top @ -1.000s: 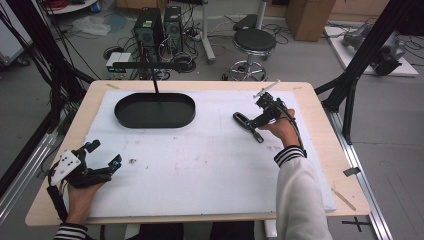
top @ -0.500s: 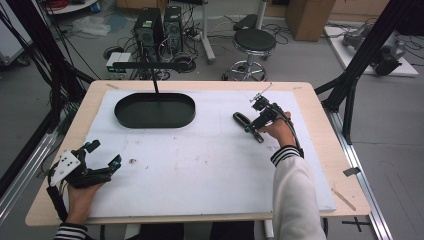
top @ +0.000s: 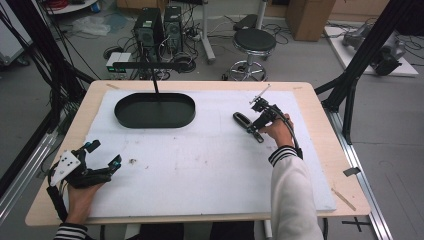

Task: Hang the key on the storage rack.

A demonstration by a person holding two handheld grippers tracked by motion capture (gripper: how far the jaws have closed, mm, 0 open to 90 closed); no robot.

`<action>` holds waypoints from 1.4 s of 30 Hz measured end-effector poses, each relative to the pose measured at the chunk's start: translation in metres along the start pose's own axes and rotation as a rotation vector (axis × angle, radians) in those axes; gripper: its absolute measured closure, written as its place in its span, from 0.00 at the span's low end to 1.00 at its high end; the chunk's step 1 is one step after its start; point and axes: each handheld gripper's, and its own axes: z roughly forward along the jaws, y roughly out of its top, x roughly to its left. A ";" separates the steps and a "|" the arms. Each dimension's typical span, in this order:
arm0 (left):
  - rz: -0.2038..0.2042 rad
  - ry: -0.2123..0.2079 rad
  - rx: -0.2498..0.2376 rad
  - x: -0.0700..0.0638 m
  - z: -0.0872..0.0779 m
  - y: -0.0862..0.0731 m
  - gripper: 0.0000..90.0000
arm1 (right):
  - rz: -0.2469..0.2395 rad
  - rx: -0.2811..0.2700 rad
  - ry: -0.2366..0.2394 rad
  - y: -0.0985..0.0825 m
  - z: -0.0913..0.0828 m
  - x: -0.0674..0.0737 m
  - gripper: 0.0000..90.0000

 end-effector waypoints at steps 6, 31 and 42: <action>-0.001 0.000 -0.001 0.000 0.000 0.000 0.06 | -0.014 0.027 -0.001 0.002 0.003 0.003 0.42; -0.001 0.004 0.000 0.000 0.000 0.000 0.06 | 0.001 0.096 0.018 0.003 0.010 0.003 0.69; -0.004 0.005 -0.003 0.000 0.000 0.000 0.06 | -0.023 0.111 -0.002 0.005 0.010 0.004 0.87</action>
